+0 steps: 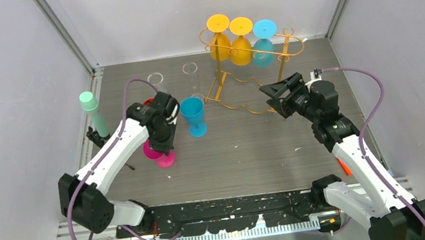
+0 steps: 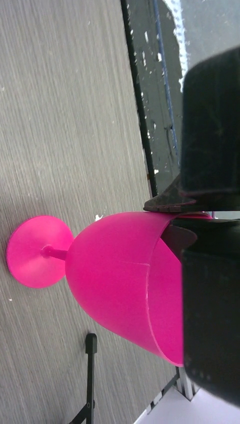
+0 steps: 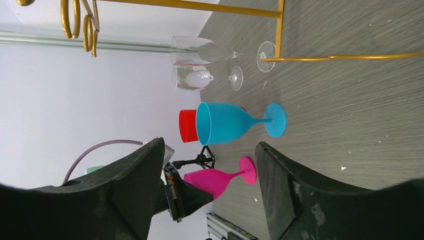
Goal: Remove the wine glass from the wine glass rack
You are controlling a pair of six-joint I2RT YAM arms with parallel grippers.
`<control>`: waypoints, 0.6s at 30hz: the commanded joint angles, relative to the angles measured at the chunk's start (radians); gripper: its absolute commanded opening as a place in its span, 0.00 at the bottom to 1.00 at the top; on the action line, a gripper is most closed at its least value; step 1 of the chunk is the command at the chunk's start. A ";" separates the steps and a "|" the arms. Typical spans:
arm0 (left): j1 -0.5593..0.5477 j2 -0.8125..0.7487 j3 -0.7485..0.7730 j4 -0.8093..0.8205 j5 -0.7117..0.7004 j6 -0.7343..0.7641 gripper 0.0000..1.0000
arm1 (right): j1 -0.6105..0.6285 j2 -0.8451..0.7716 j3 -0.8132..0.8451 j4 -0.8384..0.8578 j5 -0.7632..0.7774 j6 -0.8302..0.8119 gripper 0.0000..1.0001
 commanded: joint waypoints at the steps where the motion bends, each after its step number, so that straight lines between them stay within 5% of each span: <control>1: 0.003 0.041 -0.017 0.054 -0.076 0.015 0.00 | 0.002 -0.025 0.028 0.006 0.028 -0.035 0.72; 6: 0.005 0.058 -0.018 0.060 -0.096 0.018 0.00 | 0.002 -0.024 0.033 -0.001 0.031 -0.040 0.72; 12: 0.006 0.032 0.004 0.048 -0.151 0.021 0.30 | 0.001 -0.022 0.033 -0.001 0.032 -0.038 0.72; 18: 0.007 -0.003 0.062 0.016 -0.188 0.026 0.44 | 0.001 -0.027 0.034 -0.001 0.030 -0.038 0.72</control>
